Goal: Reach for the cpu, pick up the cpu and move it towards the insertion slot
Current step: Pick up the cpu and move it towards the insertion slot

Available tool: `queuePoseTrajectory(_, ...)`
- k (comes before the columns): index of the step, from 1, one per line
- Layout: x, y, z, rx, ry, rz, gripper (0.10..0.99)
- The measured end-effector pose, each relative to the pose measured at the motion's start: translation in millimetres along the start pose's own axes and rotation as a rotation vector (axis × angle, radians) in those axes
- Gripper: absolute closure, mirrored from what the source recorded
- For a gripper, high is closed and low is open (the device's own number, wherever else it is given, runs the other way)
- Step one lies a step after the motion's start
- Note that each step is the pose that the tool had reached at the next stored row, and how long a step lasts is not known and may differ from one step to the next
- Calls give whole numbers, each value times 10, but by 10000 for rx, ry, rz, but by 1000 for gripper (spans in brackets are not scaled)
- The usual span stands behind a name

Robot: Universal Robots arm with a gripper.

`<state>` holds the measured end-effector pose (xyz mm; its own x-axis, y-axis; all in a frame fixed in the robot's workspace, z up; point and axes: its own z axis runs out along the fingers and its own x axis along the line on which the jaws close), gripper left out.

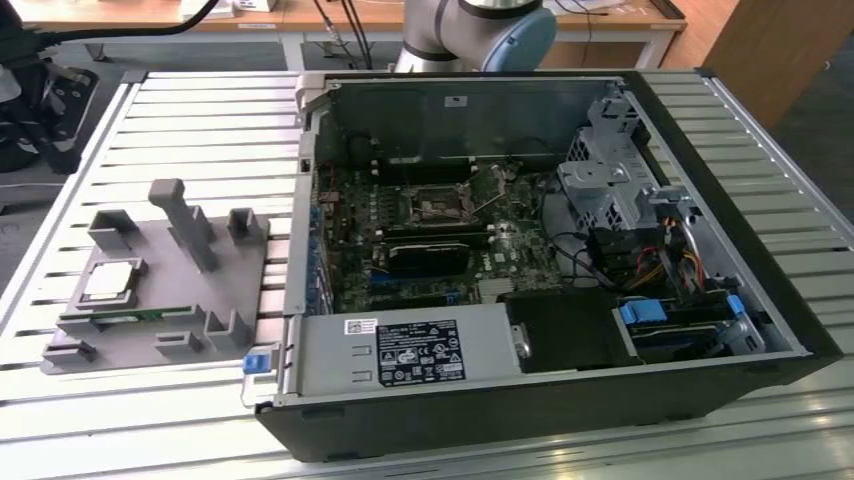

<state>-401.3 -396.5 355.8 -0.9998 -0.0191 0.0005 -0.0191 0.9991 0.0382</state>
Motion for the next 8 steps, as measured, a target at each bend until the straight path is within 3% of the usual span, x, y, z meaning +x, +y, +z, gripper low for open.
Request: queuePoseTrajectory(8,27,1,0,0,0,0,980)
